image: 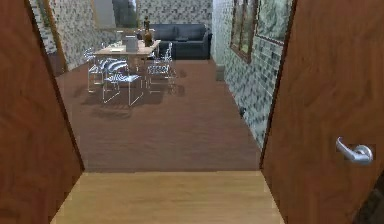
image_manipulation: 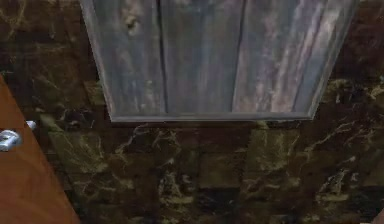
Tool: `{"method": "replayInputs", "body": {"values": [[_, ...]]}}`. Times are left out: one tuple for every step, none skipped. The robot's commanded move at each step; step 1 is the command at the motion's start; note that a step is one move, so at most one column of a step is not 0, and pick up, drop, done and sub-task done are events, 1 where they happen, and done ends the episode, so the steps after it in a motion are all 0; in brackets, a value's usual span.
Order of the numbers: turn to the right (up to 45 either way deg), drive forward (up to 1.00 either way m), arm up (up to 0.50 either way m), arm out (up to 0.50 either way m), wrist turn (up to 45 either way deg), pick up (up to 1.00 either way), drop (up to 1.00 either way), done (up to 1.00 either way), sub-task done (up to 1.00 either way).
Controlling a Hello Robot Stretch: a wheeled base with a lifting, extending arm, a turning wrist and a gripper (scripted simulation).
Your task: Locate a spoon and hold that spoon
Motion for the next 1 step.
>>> {"method": "replayInputs", "body": {"values": [[-21.0,0.00,0.00,0.00,0.0,0.00,0.00,0.00,0.00]]}}
